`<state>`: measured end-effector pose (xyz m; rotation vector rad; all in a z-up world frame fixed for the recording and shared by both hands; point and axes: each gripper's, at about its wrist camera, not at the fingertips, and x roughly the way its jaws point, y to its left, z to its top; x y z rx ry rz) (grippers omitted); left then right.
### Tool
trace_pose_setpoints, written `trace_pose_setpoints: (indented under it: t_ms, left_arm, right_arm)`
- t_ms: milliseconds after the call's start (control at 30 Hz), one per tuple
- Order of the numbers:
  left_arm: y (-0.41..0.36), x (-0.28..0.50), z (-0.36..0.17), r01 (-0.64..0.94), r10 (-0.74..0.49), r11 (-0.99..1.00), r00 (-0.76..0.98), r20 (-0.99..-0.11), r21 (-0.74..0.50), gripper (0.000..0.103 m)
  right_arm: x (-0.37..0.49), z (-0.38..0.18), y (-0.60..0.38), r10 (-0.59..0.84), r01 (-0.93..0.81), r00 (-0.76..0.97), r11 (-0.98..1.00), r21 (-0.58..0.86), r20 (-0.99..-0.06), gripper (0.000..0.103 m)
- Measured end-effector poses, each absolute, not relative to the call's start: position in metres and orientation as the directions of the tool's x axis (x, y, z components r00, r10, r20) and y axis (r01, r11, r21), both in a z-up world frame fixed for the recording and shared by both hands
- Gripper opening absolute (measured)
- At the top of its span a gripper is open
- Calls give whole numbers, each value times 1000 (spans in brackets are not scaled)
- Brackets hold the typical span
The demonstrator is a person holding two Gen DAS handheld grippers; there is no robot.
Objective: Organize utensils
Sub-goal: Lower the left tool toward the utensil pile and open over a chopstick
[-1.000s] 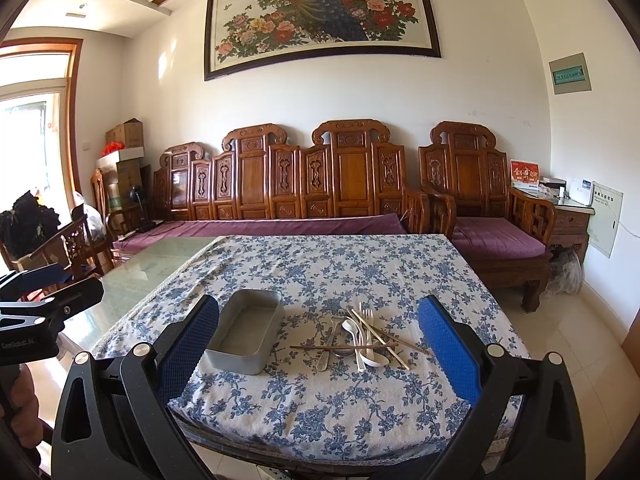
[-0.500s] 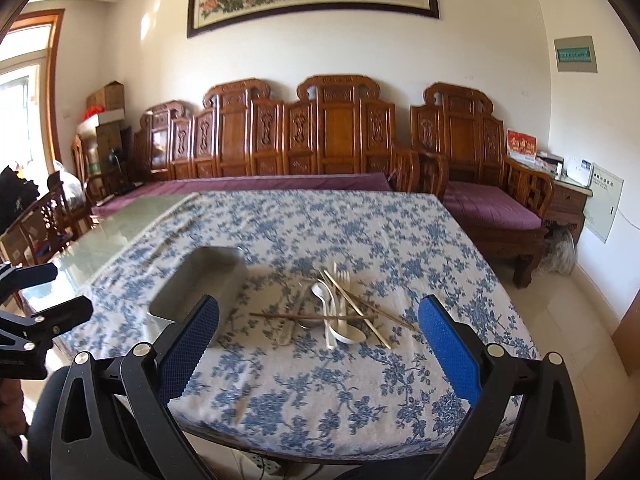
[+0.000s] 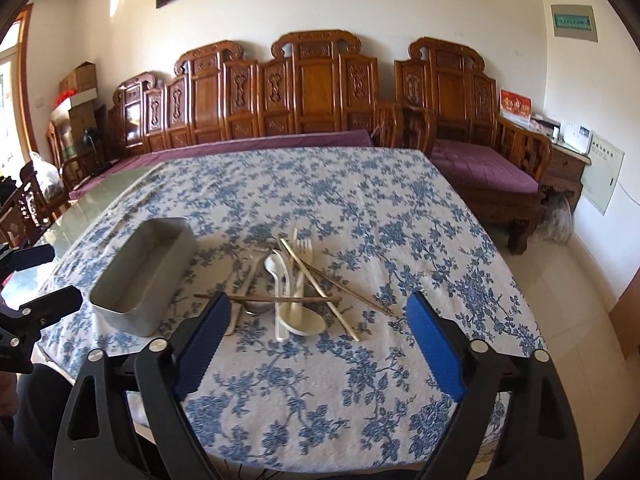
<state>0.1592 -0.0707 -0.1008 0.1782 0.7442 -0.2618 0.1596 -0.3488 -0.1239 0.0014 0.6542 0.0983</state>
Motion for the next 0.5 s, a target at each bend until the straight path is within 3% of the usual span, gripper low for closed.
trace_pose_setpoints:
  t_ms: [167,500]
  left_arm:
    - [-89,191,-117,363,-224,931,662,-716,44,95]
    - [-136,261,-172,485,-302,875,514,-803,-19,70]
  right_arm:
    - [178,-139,-363,86,-68,763,996,53,-640,82]
    - [195,-175,-390,85,-19,718,995,102,-691,82]
